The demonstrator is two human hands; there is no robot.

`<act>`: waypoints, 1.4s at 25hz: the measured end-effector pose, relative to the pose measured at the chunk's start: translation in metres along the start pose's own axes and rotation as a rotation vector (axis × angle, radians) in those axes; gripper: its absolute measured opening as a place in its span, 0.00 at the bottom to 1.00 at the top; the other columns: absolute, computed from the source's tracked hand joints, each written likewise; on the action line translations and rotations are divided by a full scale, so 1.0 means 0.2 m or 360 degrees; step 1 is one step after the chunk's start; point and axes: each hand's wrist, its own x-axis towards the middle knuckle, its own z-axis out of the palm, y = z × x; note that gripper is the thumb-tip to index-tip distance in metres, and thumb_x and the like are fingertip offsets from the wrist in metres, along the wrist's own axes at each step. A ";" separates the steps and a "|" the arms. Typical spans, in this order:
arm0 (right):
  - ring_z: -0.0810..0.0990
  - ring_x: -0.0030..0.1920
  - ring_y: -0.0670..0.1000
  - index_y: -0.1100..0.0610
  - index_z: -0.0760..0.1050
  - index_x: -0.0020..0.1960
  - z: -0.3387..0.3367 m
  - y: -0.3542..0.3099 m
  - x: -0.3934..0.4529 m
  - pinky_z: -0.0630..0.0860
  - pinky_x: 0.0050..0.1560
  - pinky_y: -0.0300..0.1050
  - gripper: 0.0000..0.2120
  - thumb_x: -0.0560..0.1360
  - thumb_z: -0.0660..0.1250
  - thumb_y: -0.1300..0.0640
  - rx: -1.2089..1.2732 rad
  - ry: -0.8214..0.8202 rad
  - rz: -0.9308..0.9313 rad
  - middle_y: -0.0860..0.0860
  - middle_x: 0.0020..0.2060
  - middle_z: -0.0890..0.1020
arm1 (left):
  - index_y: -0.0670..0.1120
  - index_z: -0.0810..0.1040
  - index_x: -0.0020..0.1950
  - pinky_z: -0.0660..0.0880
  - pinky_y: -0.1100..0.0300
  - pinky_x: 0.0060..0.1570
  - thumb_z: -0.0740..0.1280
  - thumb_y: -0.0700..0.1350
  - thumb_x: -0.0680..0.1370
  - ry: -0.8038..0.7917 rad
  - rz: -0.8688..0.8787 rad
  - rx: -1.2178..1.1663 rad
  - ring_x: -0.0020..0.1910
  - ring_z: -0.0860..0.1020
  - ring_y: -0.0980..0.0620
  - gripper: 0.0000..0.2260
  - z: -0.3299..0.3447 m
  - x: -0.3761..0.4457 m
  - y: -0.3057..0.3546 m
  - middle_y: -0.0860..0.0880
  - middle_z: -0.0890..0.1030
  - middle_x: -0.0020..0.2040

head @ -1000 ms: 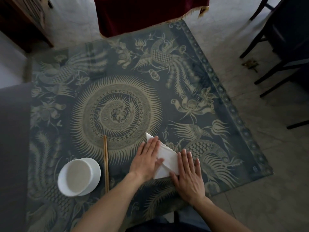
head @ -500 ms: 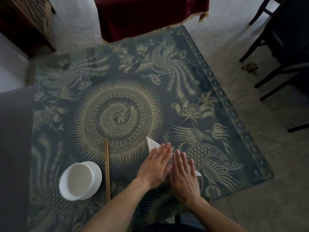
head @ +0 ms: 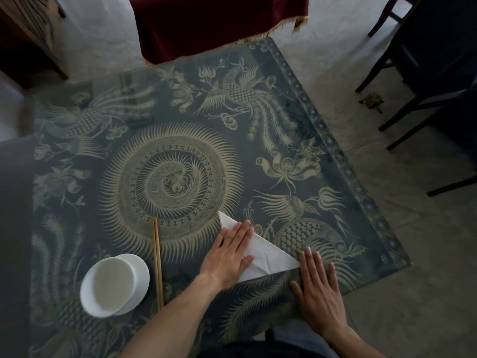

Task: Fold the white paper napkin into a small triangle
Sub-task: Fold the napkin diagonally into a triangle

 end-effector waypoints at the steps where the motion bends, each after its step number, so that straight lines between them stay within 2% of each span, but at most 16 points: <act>1: 0.50 0.78 0.54 0.59 0.52 0.78 -0.01 0.01 -0.02 0.52 0.73 0.62 0.33 0.81 0.44 0.39 -0.0003 -0.0009 0.0026 0.55 0.78 0.55 | 0.47 0.31 0.77 0.31 0.50 0.73 0.36 0.61 0.82 -0.0017 -0.0003 0.0000 0.75 0.28 0.53 0.29 0.00 0.00 0.00 0.50 0.28 0.77; 4: 0.49 0.78 0.56 0.61 0.51 0.78 -0.03 -0.06 0.02 0.49 0.74 0.61 0.34 0.80 0.46 0.40 0.0056 0.0029 0.0058 0.58 0.78 0.54 | 0.47 0.32 0.77 0.33 0.48 0.73 0.38 0.60 0.83 -0.0013 -0.0010 -0.0010 0.75 0.28 0.52 0.30 -0.01 -0.01 0.01 0.50 0.29 0.77; 7: 0.49 0.78 0.56 0.63 0.50 0.78 -0.05 -0.26 0.12 0.48 0.74 0.59 0.33 0.81 0.50 0.43 0.0124 0.0054 -0.0157 0.59 0.78 0.52 | 0.44 0.39 0.79 0.37 0.48 0.74 0.42 0.58 0.84 0.0079 0.0099 -0.0039 0.77 0.34 0.51 0.29 -0.02 -0.02 0.06 0.48 0.36 0.79; 10: 0.47 0.78 0.55 0.62 0.51 0.78 -0.03 -0.34 0.16 0.48 0.74 0.57 0.32 0.82 0.48 0.43 0.0116 0.0003 -0.0278 0.58 0.78 0.52 | 0.44 0.42 0.80 0.39 0.49 0.74 0.45 0.54 0.85 0.0101 0.0156 -0.0047 0.78 0.37 0.51 0.27 0.02 -0.03 0.10 0.47 0.40 0.80; 13: 0.47 0.78 0.54 0.61 0.51 0.78 -0.02 -0.28 0.15 0.48 0.74 0.56 0.32 0.82 0.47 0.41 0.0054 -0.0025 -0.0308 0.56 0.78 0.52 | 0.45 0.39 0.79 0.38 0.50 0.74 0.43 0.56 0.84 0.0058 0.0131 -0.0035 0.77 0.36 0.52 0.28 0.05 -0.04 0.04 0.49 0.38 0.80; 18: 0.46 0.78 0.53 0.58 0.49 0.79 -0.02 -0.27 0.15 0.47 0.74 0.56 0.33 0.82 0.48 0.39 0.0053 -0.0067 -0.0299 0.54 0.79 0.52 | 0.47 0.34 0.78 0.35 0.46 0.75 0.33 0.60 0.81 0.0025 -0.0203 0.0084 0.76 0.32 0.52 0.29 -0.04 -0.02 -0.25 0.50 0.32 0.78; 21: 0.45 0.78 0.53 0.58 0.48 0.79 -0.02 -0.26 0.15 0.46 0.74 0.56 0.34 0.82 0.48 0.39 0.0038 -0.0069 -0.0295 0.54 0.79 0.51 | 0.49 0.32 0.78 0.31 0.44 0.73 0.33 0.60 0.81 -0.0026 -0.0235 0.0198 0.75 0.30 0.51 0.28 -0.09 -0.02 -0.35 0.52 0.31 0.78; 24: 0.45 0.78 0.53 0.58 0.48 0.79 -0.02 -0.26 0.15 0.46 0.74 0.56 0.34 0.81 0.50 0.39 0.0038 -0.0060 -0.0299 0.54 0.79 0.51 | 0.49 0.34 0.78 0.33 0.43 0.74 0.35 0.60 0.81 -0.0016 -0.0256 0.0152 0.76 0.32 0.50 0.28 -0.10 -0.01 -0.33 0.52 0.32 0.78; 26: 0.45 0.78 0.53 0.58 0.48 0.79 -0.03 -0.26 0.15 0.46 0.74 0.56 0.34 0.81 0.50 0.39 0.0032 -0.0067 -0.0308 0.54 0.79 0.51 | 0.49 0.40 0.80 0.37 0.42 0.75 0.39 0.59 0.83 0.0054 -0.0298 0.0057 0.78 0.38 0.48 0.28 -0.10 -0.01 -0.29 0.52 0.39 0.80; 28: 0.45 0.78 0.54 0.59 0.49 0.79 -0.03 -0.26 0.15 0.47 0.74 0.56 0.34 0.81 0.51 0.39 0.0032 -0.0057 -0.0318 0.54 0.79 0.52 | 0.48 0.52 0.80 0.46 0.42 0.75 0.49 0.57 0.84 0.0200 -0.0331 -0.0065 0.78 0.52 0.47 0.27 -0.14 0.02 -0.26 0.49 0.55 0.80; 30: 0.46 0.78 0.55 0.58 0.50 0.79 -0.04 -0.25 0.15 0.48 0.73 0.57 0.34 0.81 0.52 0.39 0.0037 -0.0055 -0.0336 0.54 0.78 0.53 | 0.49 0.63 0.76 0.54 0.43 0.73 0.58 0.56 0.81 0.0316 -0.0329 -0.0089 0.70 0.66 0.47 0.25 -0.19 0.07 -0.25 0.49 0.69 0.71; 32: 0.47 0.78 0.56 0.57 0.51 0.79 -0.04 -0.24 0.15 0.49 0.72 0.59 0.34 0.81 0.53 0.39 0.0016 -0.0061 -0.0409 0.54 0.79 0.53 | 0.51 0.69 0.71 0.58 0.46 0.71 0.63 0.57 0.78 0.0285 -0.0333 -0.0046 0.62 0.71 0.48 0.23 -0.25 0.13 -0.26 0.50 0.73 0.63; 35: 0.53 0.77 0.58 0.55 0.55 0.78 -0.06 -0.22 0.14 0.53 0.71 0.60 0.33 0.80 0.54 0.40 -0.0062 -0.0074 -0.0589 0.53 0.78 0.56 | 0.53 0.72 0.61 0.63 0.51 0.65 0.65 0.58 0.74 0.0149 -0.0406 -0.0056 0.58 0.69 0.48 0.18 -0.30 0.20 -0.28 0.50 0.73 0.57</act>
